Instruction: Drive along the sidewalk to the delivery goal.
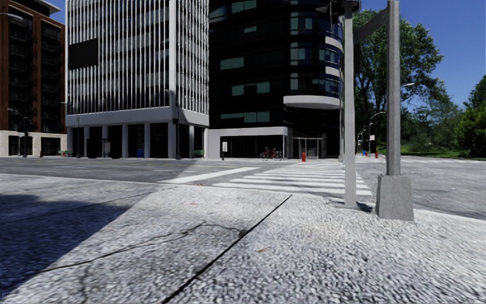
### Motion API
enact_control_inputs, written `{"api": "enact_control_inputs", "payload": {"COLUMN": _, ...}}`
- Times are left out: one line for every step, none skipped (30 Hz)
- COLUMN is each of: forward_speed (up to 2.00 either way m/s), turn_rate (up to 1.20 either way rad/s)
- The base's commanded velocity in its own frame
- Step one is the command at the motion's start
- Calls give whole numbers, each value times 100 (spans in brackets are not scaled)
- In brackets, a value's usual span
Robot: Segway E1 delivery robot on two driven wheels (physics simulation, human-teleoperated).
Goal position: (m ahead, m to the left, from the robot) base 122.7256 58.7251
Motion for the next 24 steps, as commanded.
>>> {"api": "enact_control_inputs", "payload": {"forward_speed": 200, "turn_rate": 0}}
{"api": "enact_control_inputs", "payload": {"forward_speed": 200, "turn_rate": 0}}
{"api": "enact_control_inputs", "payload": {"forward_speed": 200, "turn_rate": 0}}
{"api": "enact_control_inputs", "payload": {"forward_speed": 200, "turn_rate": 0}}
{"api": "enact_control_inputs", "payload": {"forward_speed": 200, "turn_rate": 0}}
{"api": "enact_control_inputs", "payload": {"forward_speed": 200, "turn_rate": 0}}
{"api": "enact_control_inputs", "payload": {"forward_speed": 200, "turn_rate": -8}}
{"api": "enact_control_inputs", "payload": {"forward_speed": 200, "turn_rate": -16}}
{"api": "enact_control_inputs", "payload": {"forward_speed": 200, "turn_rate": -18}}
{"api": "enact_control_inputs", "payload": {"forward_speed": 200, "turn_rate": -19}}
{"api": "enact_control_inputs", "payload": {"forward_speed": 200, "turn_rate": -19}}
{"api": "enact_control_inputs", "payload": {"forward_speed": 200, "turn_rate": -20}}
{"api": "enact_control_inputs", "payload": {"forward_speed": 200, "turn_rate": -20}}
{"api": "enact_control_inputs", "payload": {"forward_speed": 200, "turn_rate": -20}}
{"api": "enact_control_inputs", "payload": {"forward_speed": 200, "turn_rate": -20}}
{"api": "enact_control_inputs", "payload": {"forward_speed": 200, "turn_rate": -20}}
{"api": "enact_control_inputs", "payload": {"forward_speed": 200, "turn_rate": -20}}
{"api": "enact_control_inputs", "payload": {"forward_speed": 200, "turn_rate": -20}}
{"api": "enact_control_inputs", "payload": {"forward_speed": 200, "turn_rate": -20}}
{"api": "enact_control_inputs", "payload": {"forward_speed": 200, "turn_rate": -20}}
{"api": "enact_control_inputs", "payload": {"forward_speed": 200, "turn_rate": -20}}
{"api": "enact_control_inputs", "payload": {"forward_speed": 200, "turn_rate": -21}}
{"api": "enact_control_inputs", "payload": {"forward_speed": 200, "turn_rate": -21}}
{"api": "enact_control_inputs", "payload": {"forward_speed": 200, "turn_rate": -24}}
